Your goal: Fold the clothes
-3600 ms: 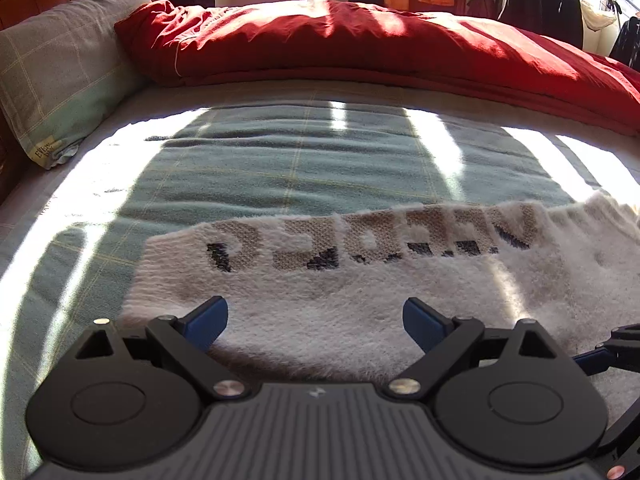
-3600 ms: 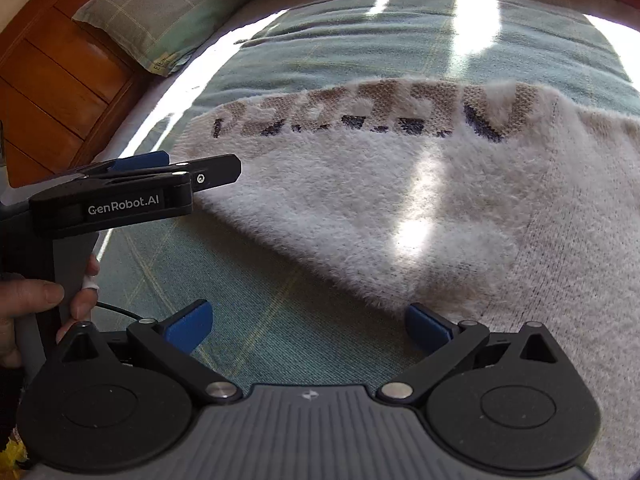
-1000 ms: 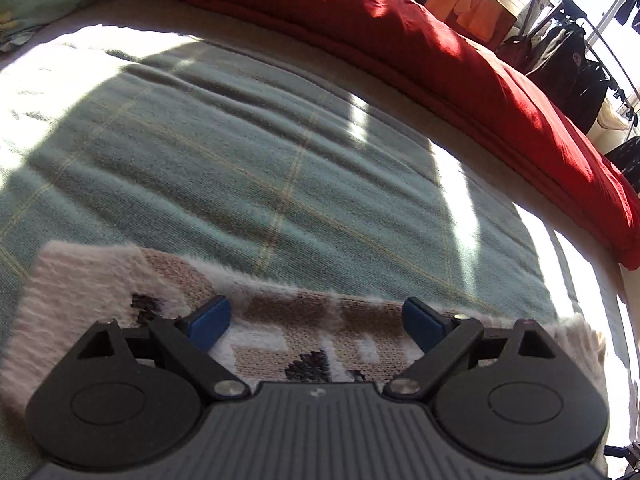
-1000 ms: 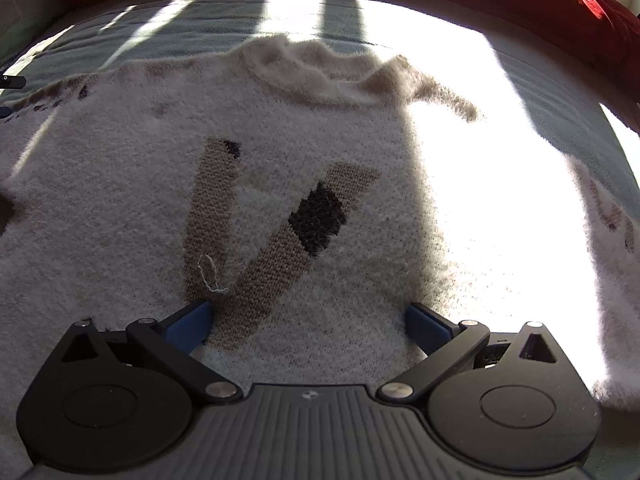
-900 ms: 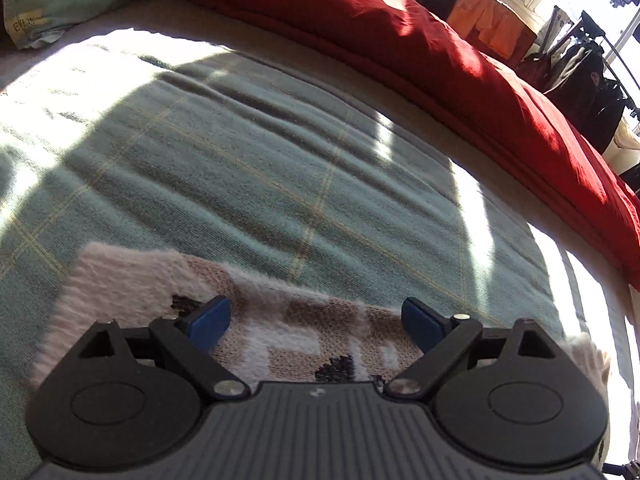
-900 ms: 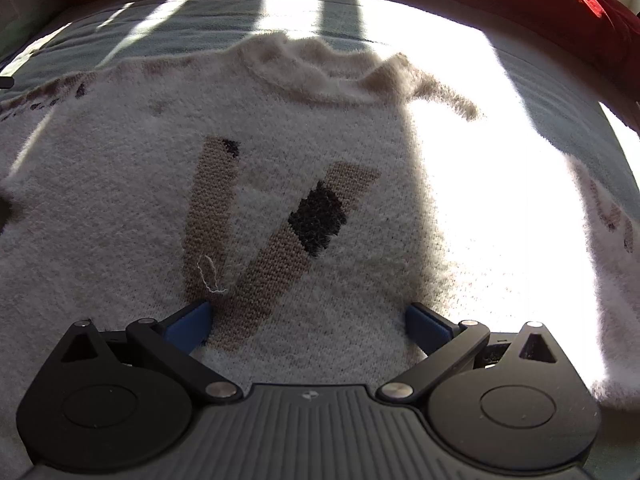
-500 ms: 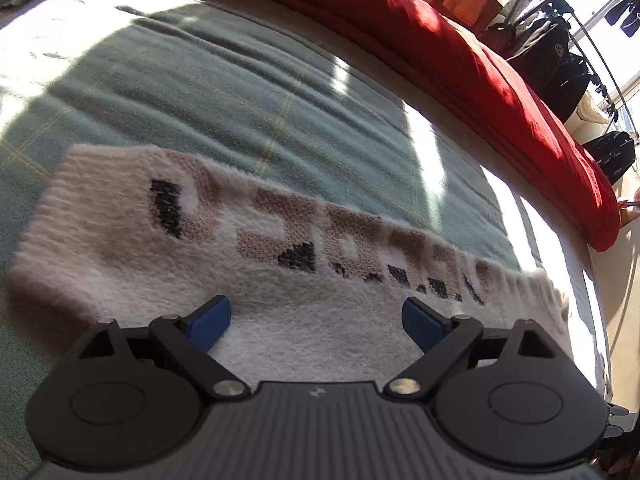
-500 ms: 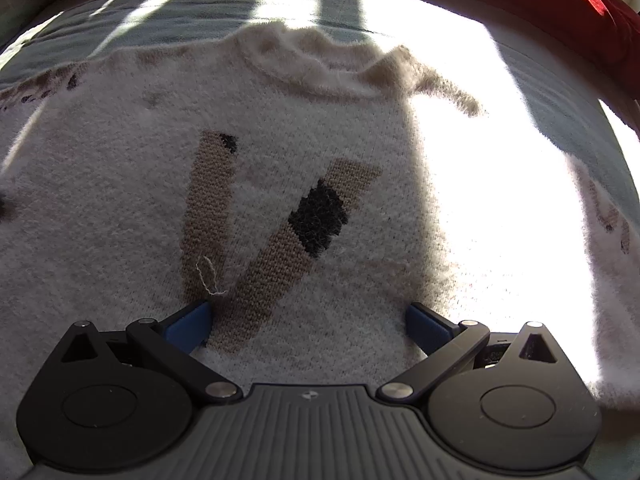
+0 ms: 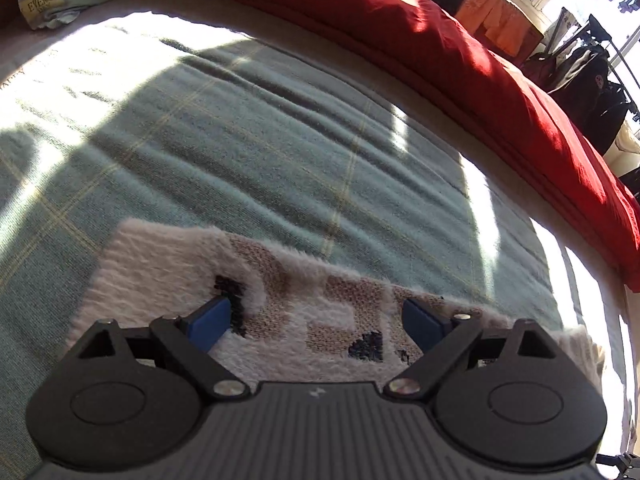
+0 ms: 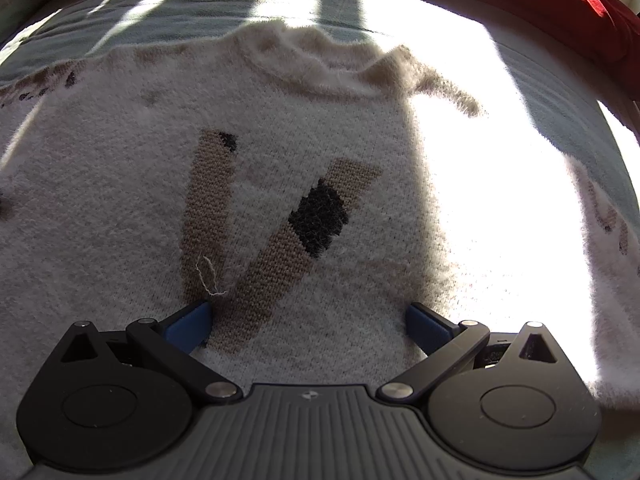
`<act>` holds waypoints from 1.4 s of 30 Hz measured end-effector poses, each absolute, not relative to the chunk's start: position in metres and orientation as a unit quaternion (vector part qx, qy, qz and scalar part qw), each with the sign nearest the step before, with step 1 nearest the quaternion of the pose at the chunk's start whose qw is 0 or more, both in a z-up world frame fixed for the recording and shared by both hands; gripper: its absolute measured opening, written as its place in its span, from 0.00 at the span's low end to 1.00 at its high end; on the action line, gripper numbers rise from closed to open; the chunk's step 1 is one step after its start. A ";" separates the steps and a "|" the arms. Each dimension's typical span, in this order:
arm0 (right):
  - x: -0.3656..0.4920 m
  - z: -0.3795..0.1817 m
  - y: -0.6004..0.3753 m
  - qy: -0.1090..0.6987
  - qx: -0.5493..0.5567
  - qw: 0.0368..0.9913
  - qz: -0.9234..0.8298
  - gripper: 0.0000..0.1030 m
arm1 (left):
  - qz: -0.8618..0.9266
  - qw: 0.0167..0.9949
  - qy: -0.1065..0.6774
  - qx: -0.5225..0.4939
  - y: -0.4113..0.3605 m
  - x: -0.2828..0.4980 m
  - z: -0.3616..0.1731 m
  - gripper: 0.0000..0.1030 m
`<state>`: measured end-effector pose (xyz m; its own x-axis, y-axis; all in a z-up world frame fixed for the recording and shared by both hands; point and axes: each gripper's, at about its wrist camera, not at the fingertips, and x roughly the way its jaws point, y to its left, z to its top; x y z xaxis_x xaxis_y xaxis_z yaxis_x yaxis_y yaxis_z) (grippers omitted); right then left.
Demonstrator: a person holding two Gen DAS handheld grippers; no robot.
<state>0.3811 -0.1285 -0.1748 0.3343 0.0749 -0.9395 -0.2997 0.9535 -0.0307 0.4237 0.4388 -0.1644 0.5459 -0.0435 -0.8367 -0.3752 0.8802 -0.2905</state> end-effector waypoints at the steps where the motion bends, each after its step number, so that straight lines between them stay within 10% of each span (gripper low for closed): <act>1: 0.381 -0.175 -0.129 0.565 -0.099 0.811 0.116 1.00 | 0.112 0.852 0.465 -0.212 0.436 0.422 -0.162 0.85; 23: 0.345 -0.110 -0.166 0.555 -0.082 0.827 0.045 1.00 | -0.268 0.836 0.478 -0.023 0.113 0.323 -0.115 0.88; 42: 0.355 -0.177 -0.186 0.526 -0.029 0.843 0.109 1.00 | -0.122 0.851 0.509 0.030 0.039 0.314 -0.168 0.98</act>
